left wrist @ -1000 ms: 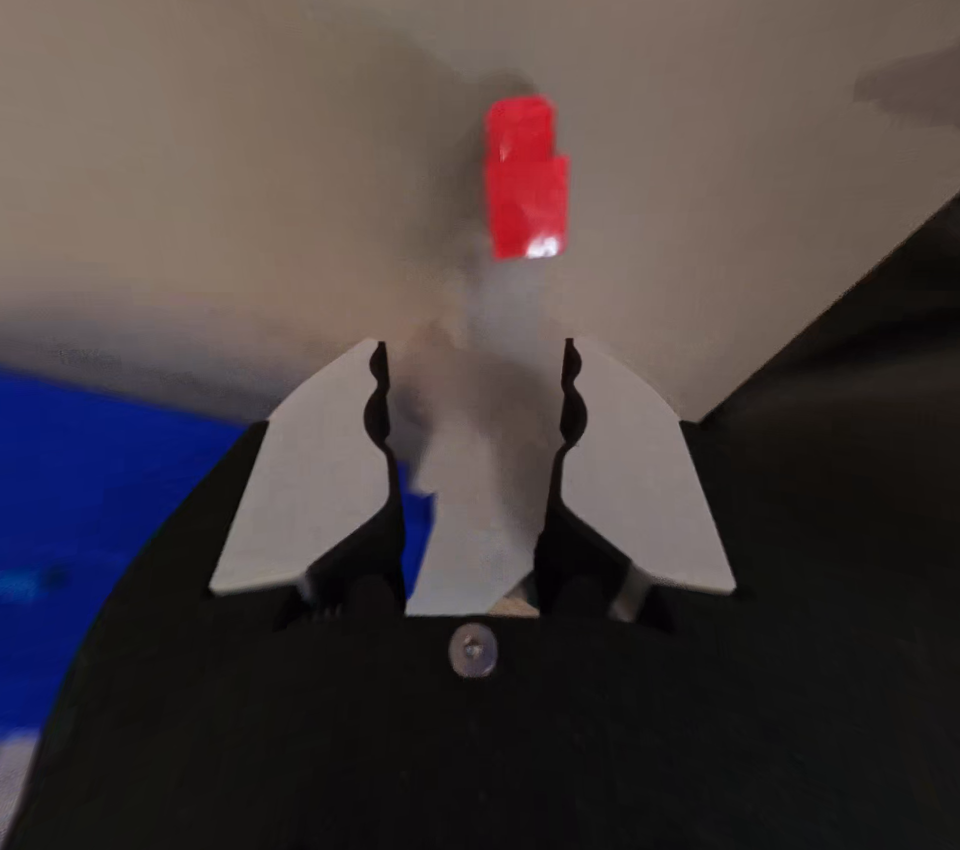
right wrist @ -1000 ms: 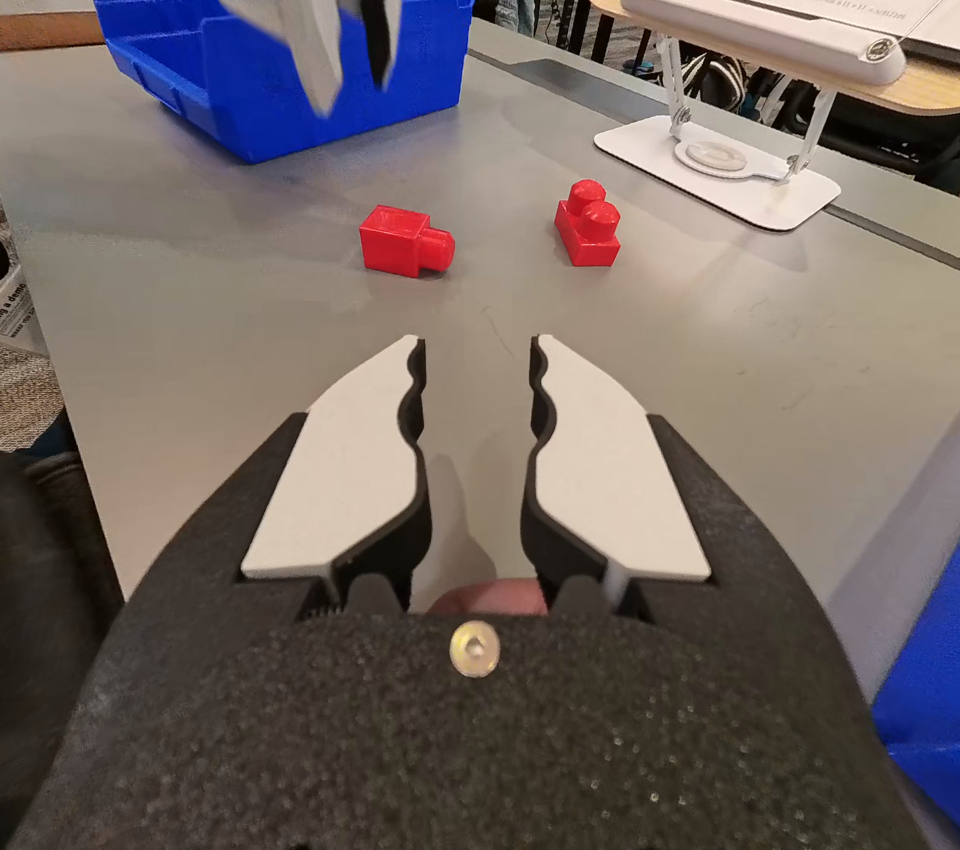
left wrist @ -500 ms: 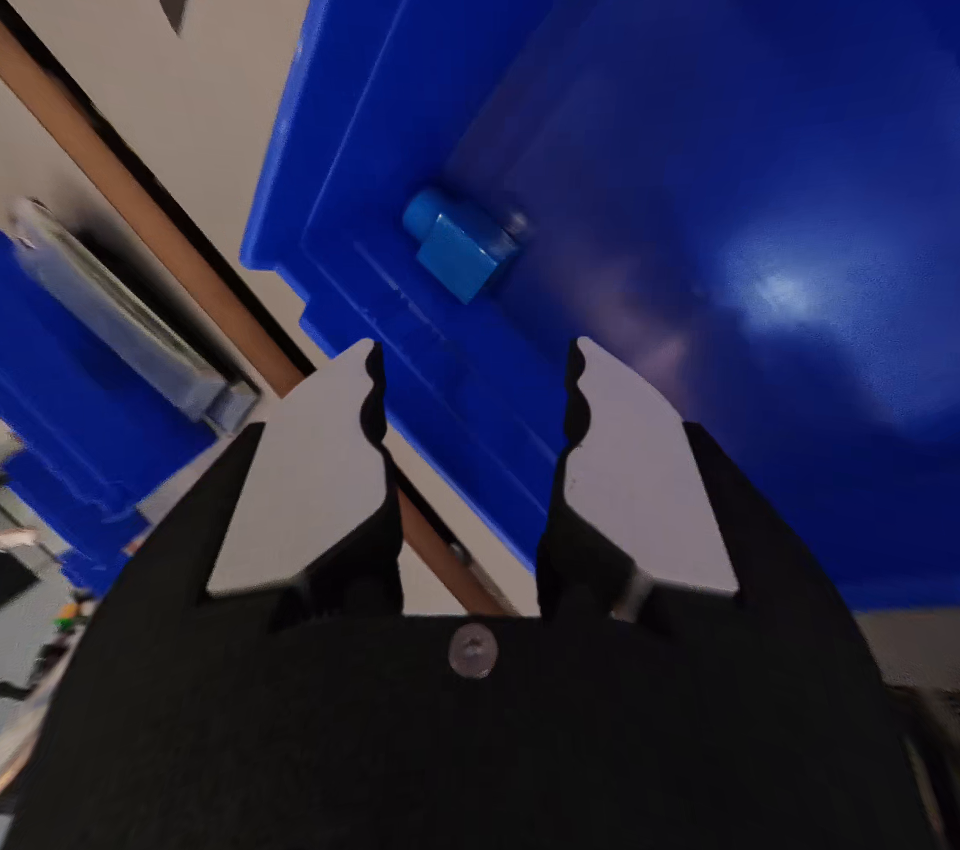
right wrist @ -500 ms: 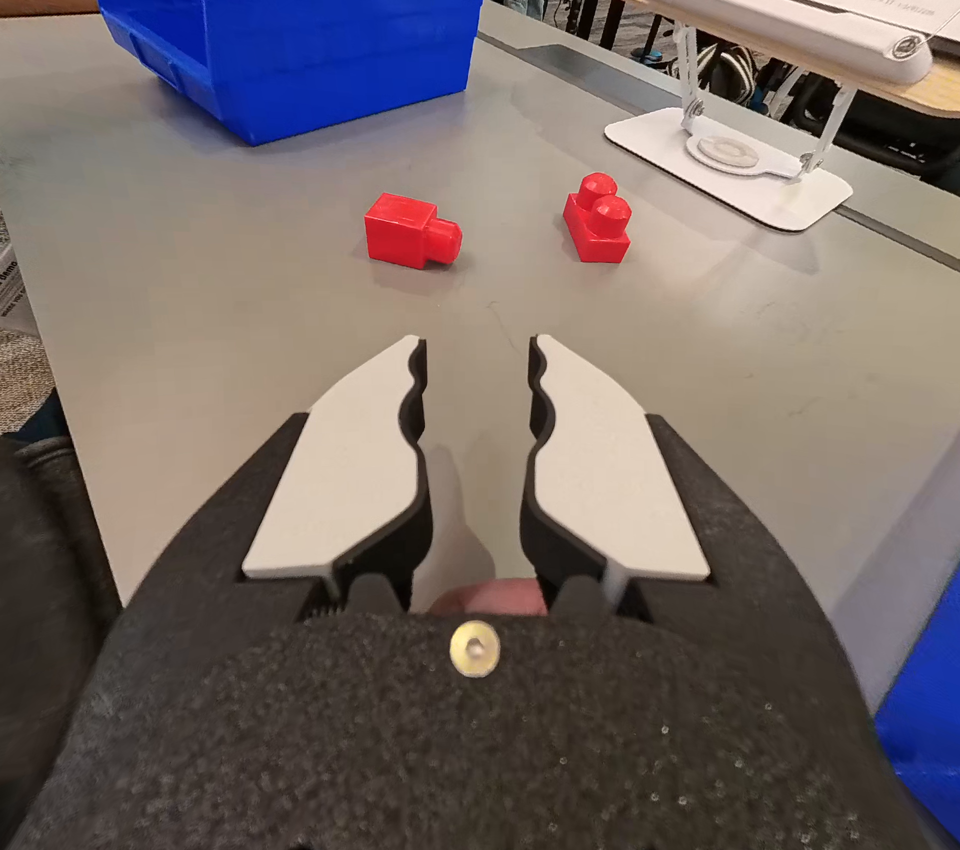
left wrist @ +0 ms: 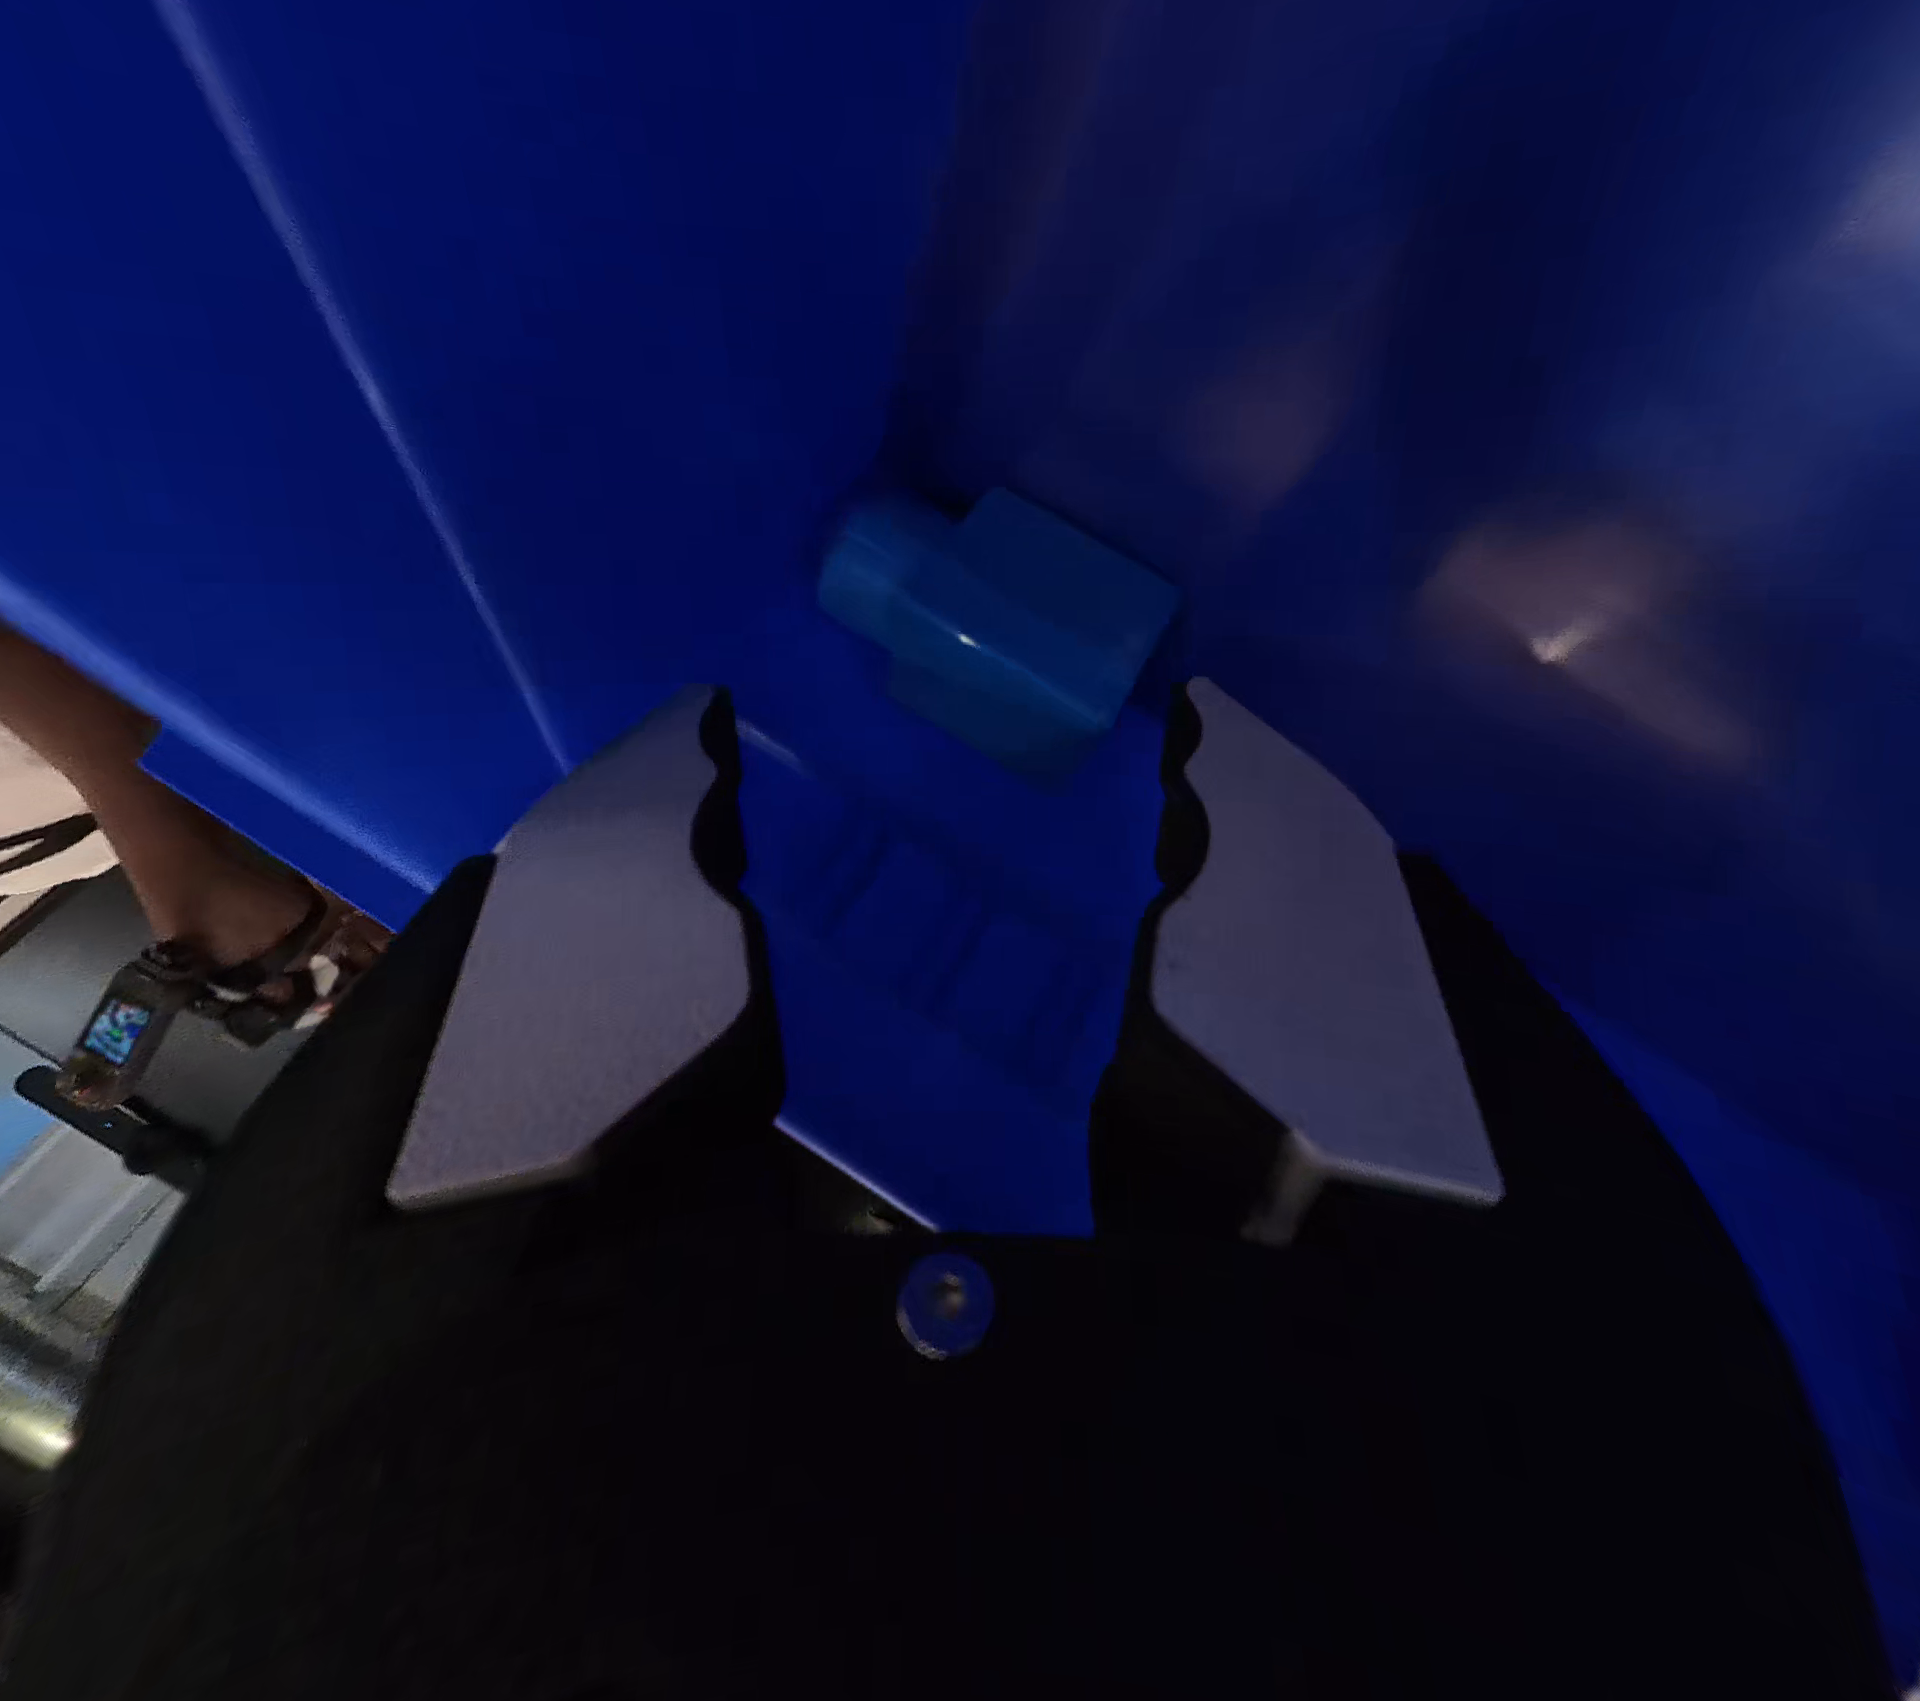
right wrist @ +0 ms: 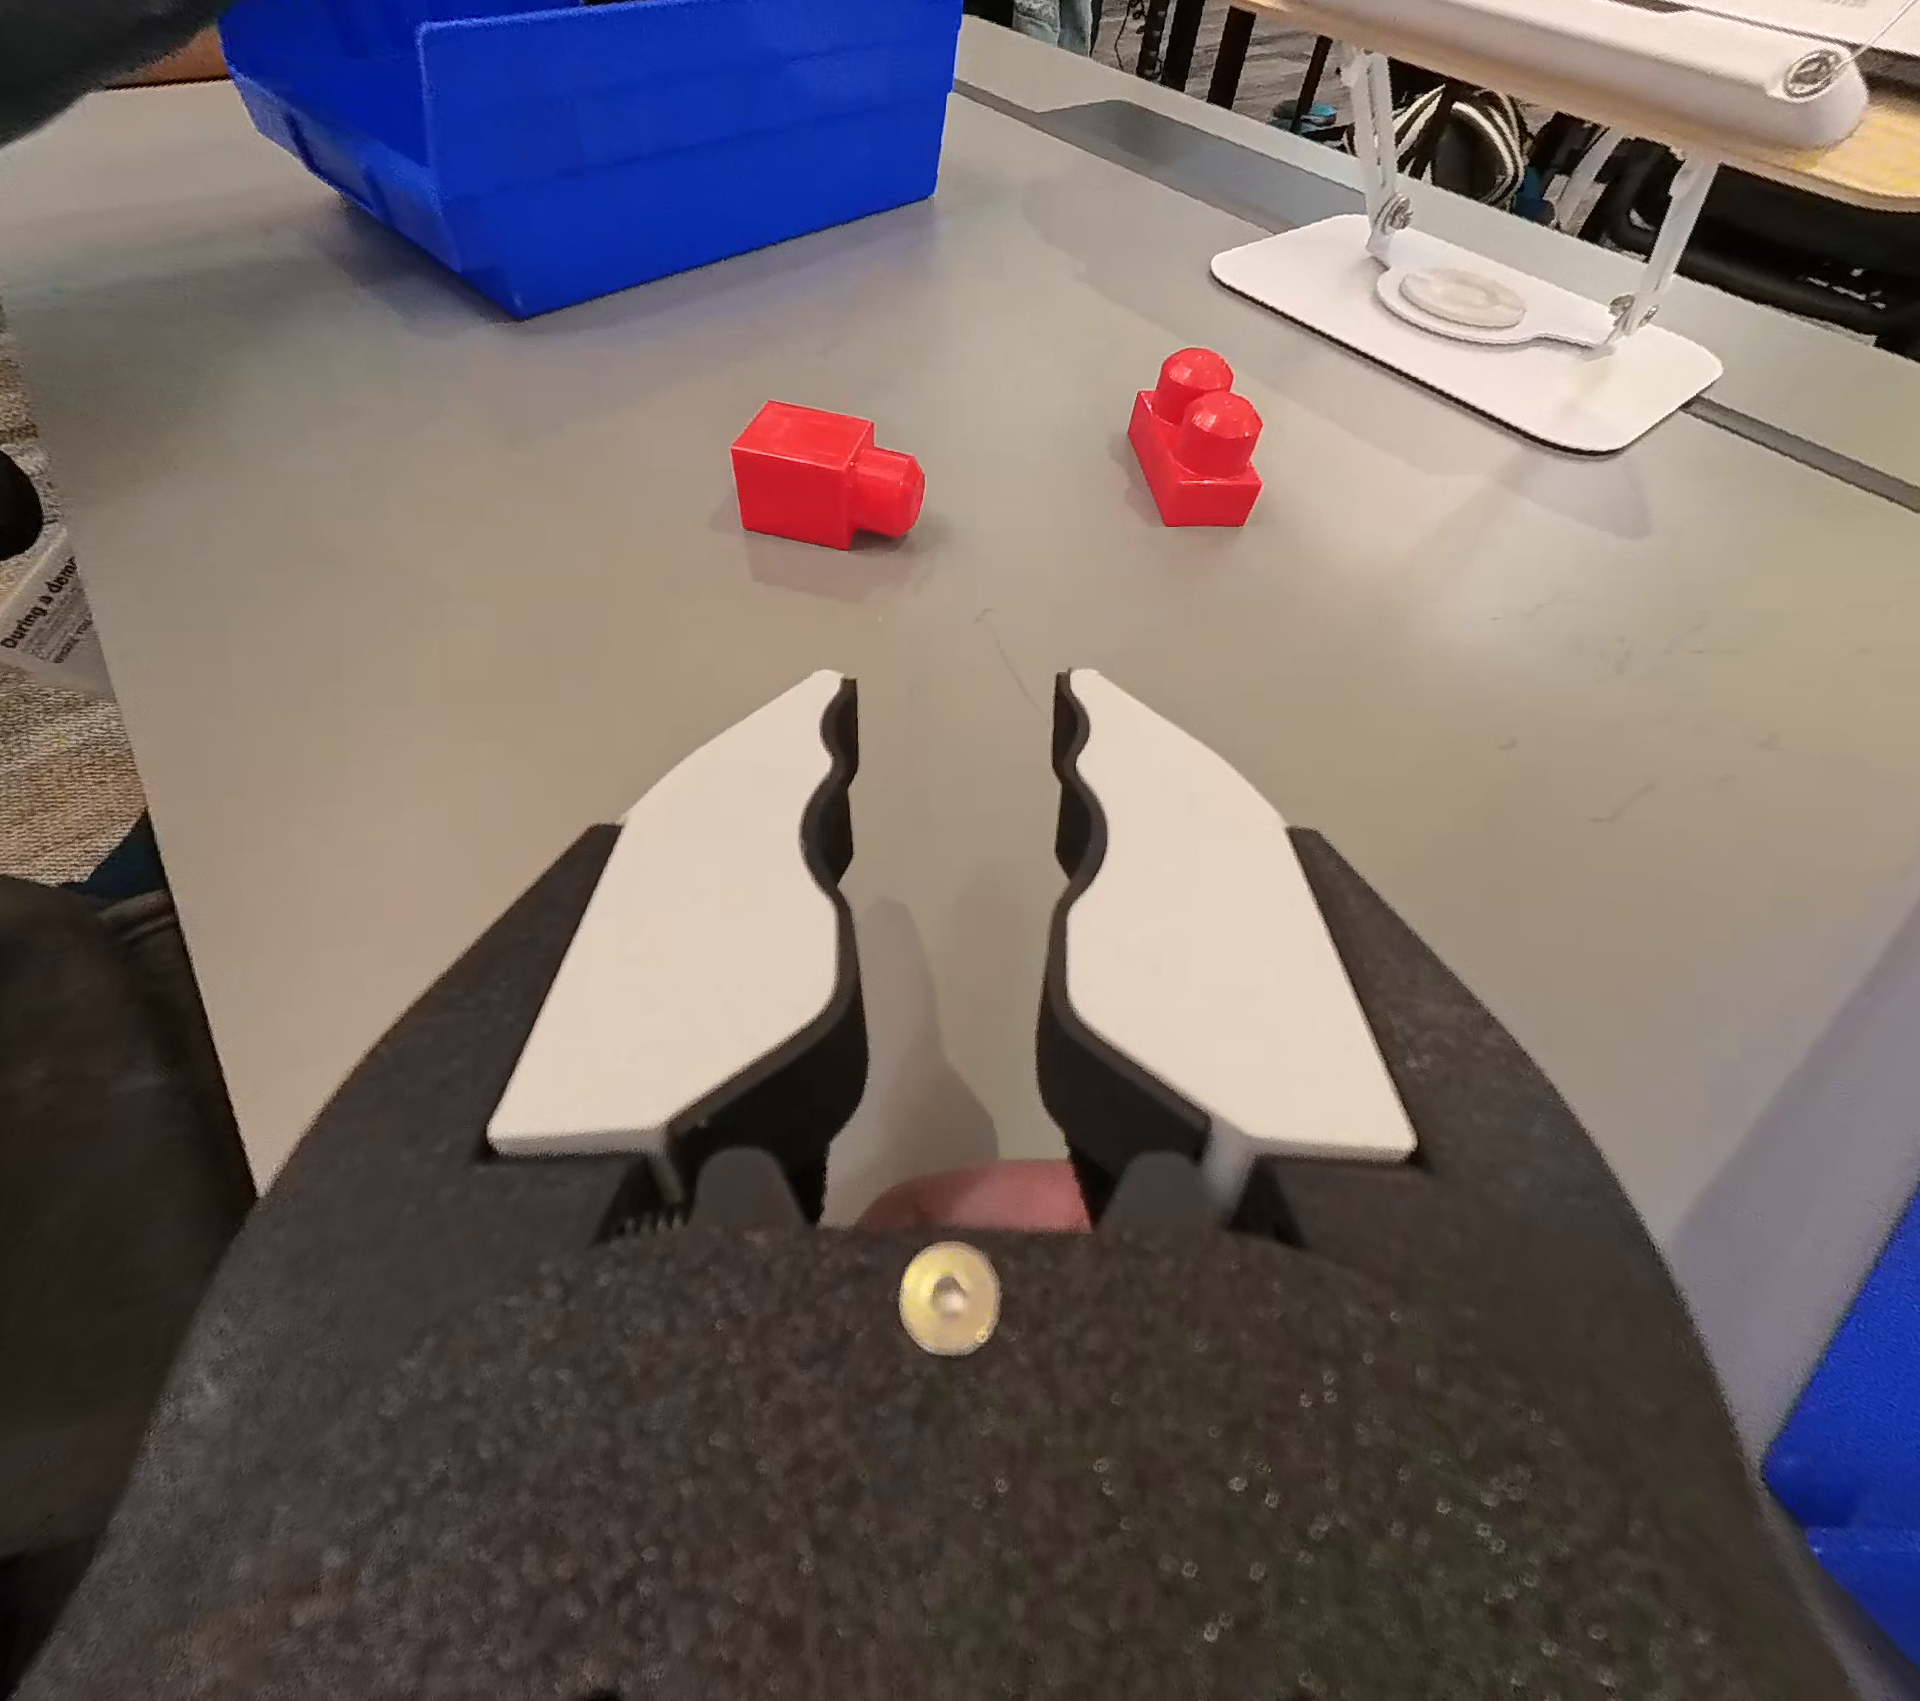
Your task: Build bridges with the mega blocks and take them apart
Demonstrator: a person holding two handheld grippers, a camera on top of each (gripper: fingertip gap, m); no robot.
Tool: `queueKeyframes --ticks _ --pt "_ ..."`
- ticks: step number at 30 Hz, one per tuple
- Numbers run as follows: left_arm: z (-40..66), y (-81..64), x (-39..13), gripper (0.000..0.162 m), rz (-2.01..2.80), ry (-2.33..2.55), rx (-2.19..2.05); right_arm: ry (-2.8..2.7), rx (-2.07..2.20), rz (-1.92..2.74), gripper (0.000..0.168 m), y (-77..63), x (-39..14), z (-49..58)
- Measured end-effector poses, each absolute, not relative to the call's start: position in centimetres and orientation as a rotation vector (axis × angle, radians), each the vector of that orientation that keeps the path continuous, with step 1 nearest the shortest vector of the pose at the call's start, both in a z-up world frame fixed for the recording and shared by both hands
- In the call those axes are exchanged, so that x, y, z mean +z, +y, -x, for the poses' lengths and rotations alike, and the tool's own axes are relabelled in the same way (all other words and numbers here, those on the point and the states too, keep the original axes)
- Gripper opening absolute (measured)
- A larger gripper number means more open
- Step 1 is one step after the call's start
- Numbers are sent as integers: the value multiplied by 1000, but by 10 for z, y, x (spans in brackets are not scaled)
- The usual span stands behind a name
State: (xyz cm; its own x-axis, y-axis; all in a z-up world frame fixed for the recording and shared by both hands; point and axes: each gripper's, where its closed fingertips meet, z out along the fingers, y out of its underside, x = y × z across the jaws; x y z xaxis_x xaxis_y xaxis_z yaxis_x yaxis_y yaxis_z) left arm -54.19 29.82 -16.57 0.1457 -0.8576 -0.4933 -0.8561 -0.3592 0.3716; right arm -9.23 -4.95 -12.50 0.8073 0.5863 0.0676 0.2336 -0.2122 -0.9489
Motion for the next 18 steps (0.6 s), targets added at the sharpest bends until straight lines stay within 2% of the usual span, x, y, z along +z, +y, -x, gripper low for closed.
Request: queueKeyframes --ticks 2,3,4,8,13,18 --pt "541 299 -171 76 -2357 -1771 -1011 -631 369 1796 36 -49 -126 92" --pt "542 297 -175 69 -2338 -1757 -991 -628 373 1798 36 -49 -126 92" --pt "543 294 -178 55 -2311 -1753 -976 -623 379 1798 36 -49 -125 92" --pt "543 287 -176 47 -2297 -1771 -974 -609 398 1799 36 -48 -125 90" --pt "535 258 -158 47 -2355 -1865 -851 -621 389 1796 35 -49 -125 91" --pt "499 215 -102 46 -2416 -2087 -768 -630 375 1795 35 -49 -125 92"
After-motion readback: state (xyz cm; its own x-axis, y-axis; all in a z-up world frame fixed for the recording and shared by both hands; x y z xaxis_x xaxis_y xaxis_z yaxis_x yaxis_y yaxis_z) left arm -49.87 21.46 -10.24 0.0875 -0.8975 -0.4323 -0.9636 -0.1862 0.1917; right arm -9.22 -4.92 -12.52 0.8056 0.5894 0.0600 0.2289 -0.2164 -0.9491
